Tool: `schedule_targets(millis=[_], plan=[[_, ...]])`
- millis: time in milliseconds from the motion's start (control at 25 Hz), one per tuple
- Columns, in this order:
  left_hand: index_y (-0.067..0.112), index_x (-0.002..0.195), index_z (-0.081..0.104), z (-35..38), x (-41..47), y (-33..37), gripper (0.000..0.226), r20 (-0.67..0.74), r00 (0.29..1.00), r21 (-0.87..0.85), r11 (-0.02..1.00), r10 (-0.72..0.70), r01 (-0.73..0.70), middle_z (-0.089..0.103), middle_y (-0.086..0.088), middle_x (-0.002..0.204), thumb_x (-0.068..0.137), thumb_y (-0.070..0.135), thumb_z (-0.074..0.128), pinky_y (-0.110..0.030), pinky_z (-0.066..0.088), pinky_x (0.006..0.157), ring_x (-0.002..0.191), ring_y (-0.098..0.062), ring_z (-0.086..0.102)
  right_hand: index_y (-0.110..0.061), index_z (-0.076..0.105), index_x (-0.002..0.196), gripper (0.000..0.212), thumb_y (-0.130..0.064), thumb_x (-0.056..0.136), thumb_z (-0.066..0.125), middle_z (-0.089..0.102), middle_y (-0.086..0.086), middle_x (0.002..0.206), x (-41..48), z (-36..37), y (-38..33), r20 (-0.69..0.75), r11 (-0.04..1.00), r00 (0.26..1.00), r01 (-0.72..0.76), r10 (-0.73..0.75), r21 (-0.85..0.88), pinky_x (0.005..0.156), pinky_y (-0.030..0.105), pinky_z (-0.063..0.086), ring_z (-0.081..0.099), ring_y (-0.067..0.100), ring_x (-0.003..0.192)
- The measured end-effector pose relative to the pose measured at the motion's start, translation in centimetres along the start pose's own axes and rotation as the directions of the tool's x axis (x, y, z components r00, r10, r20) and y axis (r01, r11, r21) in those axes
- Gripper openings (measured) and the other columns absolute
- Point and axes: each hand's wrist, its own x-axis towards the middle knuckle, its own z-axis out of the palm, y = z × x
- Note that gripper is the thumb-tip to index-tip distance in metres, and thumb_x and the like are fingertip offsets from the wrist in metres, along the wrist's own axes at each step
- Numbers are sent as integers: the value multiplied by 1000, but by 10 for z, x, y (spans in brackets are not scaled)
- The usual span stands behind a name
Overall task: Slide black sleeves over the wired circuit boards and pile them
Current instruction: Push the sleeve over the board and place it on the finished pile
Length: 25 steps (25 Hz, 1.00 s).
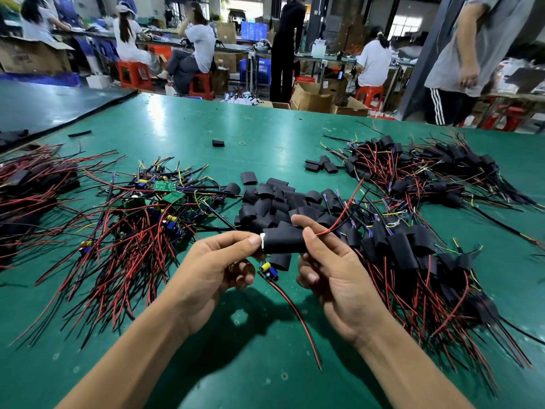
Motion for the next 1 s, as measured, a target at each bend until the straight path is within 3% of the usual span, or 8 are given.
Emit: schedule_targets(millis=[360, 480, 560, 680, 800, 880, 1000], plan=[[17, 74, 77, -4, 3, -3, 15, 10, 1000, -73, 997, -9, 9, 65, -2, 68, 63, 27, 76, -16, 44, 46, 51, -8, 51, -23, 77, 108, 32, -33, 78, 72, 64, -3, 78, -2, 3, 3, 25, 999, 1000, 6, -5, -43, 51, 18, 37, 39, 8, 46], [16, 74, 77, -8, 3, -2, 18, -14, 1000, -32, 999, 12, -12, 65, -2, 68, 62, 29, 78, -16, 40, 46, 50, -9, 49, -23, 76, 105, 38, -42, 73, 81, 61, 1, 73, -3, 3, 2, 60, 986, 985, -166, 164, 27, 48, 20, 40, 44, 9, 48], [16, 72, 76, -8, 2, -3, 17, -8, 1000, 20, 1000, 15, -14, 64, -2, 68, 61, 30, 78, -17, 38, 46, 50, -10, 48, -21, 77, 95, 37, -50, 71, 80, 63, 2, 70, -5, 2, 2, 94, 960, 956, -279, 279, -16, 44, 20, 39, 47, 10, 46], [16, 75, 75, -6, 2, -3, 18, -4, 999, 42, 998, 47, -47, 66, -2, 73, 64, 31, 77, -18, 35, 45, 49, -11, 48, -16, 78, 83, 25, -39, 72, 77, 65, 6, 69, -5, 4, -1, 74, 949, 946, -313, 316, -50, 42, 18, 41, 50, 10, 44], [16, 90, 75, -11, 7, -4, 17, -178, 975, 75, 990, 135, -123, 71, 0, 82, 79, 29, 73, -19, 37, 45, 49, -11, 50, -17, 77, 68, 20, -37, 70, 74, 69, 3, 72, 3, 2, -10, -66, 962, 972, -213, 227, 173, 45, 19, 44, 50, 9, 44], [19, 92, 73, -18, 10, -7, 4, -321, 913, 300, 941, 252, -154, 71, 7, 81, 89, 21, 70, -18, 42, 46, 49, -9, 54, -17, 77, 73, 23, -39, 78, 70, 73, 0, 80, 7, -6, -20, -172, 924, 977, -50, 123, 379, 46, 19, 45, 50, 7, 46], [21, 96, 71, -28, 15, -16, 7, -365, 878, 532, 844, 310, -77, 72, 5, 87, 92, 16, 68, -17, 48, 50, 50, -4, 60, -17, 73, 83, 30, -46, 79, 70, 75, -1, 90, 8, -17, -27, -300, 867, 952, 108, 50, 486, 48, 19, 47, 53, 7, 49]])
